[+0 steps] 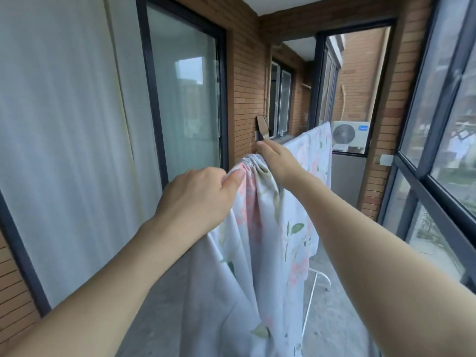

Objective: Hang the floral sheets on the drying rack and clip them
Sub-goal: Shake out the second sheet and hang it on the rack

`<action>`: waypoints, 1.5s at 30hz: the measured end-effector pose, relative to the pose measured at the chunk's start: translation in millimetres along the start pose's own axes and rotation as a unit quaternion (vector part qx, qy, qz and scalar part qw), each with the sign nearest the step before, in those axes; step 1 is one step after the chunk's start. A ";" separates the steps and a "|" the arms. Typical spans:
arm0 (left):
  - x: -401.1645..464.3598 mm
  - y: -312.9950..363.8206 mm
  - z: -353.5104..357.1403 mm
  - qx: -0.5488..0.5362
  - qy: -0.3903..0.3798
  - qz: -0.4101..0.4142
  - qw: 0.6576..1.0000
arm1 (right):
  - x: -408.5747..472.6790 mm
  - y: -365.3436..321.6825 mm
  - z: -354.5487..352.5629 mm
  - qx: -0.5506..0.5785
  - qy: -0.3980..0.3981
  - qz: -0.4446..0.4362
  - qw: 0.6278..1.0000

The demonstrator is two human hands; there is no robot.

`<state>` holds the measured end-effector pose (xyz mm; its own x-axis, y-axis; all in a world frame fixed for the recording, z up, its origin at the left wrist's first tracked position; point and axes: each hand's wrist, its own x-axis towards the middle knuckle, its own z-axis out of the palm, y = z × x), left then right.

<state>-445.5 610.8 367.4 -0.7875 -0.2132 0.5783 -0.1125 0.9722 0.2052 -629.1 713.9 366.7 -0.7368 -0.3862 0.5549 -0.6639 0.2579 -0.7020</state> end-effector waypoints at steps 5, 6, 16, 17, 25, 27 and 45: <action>-15.2 -6.4 -12.1 0.053 -0.007 0.079 0.995 | 8.5 12.1 -0.4 0.053 0.010 0.034 0.998; -23.9 -7.6 -10.8 0.083 -0.015 0.106 0.991 | 8.5 12.0 -2.3 0.065 0.008 0.044 0.997; -121.0 -40.1 27.4 0.067 -0.341 0.227 0.910 | -0.4 -15.7 13.8 0.039 0.041 0.126 0.990; -119.2 -48.1 21.1 0.020 -0.334 0.196 0.922 | -3.6 -19.3 19.3 0.037 0.062 0.136 0.988; -48.8 -76.6 1.0 -0.280 -0.140 0.054 0.948 | -118.0 -65.7 49.6 0.088 0.223 0.123 0.963; -38.0 -71.7 10.1 -0.328 -0.133 0.073 0.933 | -162.3 -69.4 56.6 0.084 0.147 0.118 0.978; -67.8 -99.5 -23.0 -0.450 -0.079 0.242 0.856 | -217.7 -122.9 57.5 -0.009 -0.110 0.060 0.992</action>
<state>-367.0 526.3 325.9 -0.6904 0.2782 0.6678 0.7062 0.4595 0.5386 -379.8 715.4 306.5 -0.7657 -0.5358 0.3558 -0.5770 0.3278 -0.7481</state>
